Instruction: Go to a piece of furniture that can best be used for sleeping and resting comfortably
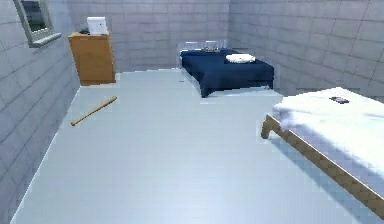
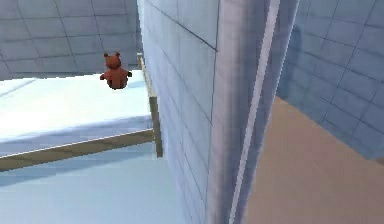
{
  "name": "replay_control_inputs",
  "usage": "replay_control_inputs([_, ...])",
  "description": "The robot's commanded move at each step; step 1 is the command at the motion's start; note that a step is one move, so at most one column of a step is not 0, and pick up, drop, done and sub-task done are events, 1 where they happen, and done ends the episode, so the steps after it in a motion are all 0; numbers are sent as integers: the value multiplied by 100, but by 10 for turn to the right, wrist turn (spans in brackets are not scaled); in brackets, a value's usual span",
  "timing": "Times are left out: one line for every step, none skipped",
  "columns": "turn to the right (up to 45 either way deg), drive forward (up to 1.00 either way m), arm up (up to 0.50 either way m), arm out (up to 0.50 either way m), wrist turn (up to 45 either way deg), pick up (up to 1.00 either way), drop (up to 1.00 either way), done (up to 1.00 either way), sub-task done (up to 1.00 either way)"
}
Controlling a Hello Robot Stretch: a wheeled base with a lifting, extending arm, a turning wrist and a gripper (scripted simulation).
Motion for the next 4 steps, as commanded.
replay_control_inputs([0, 40, 0, 0, 0, 0, 0, 0, 0])
replay_control_inputs([450, 0, 0, 0, 0, 0, 0, 0, 0])
replay_control_inputs([240, 0, 0, 0, 0, 0, 0, 0, 0])
replay_control_inputs([0, 55, 0, 0, 0, 0, 0, 0, 0])
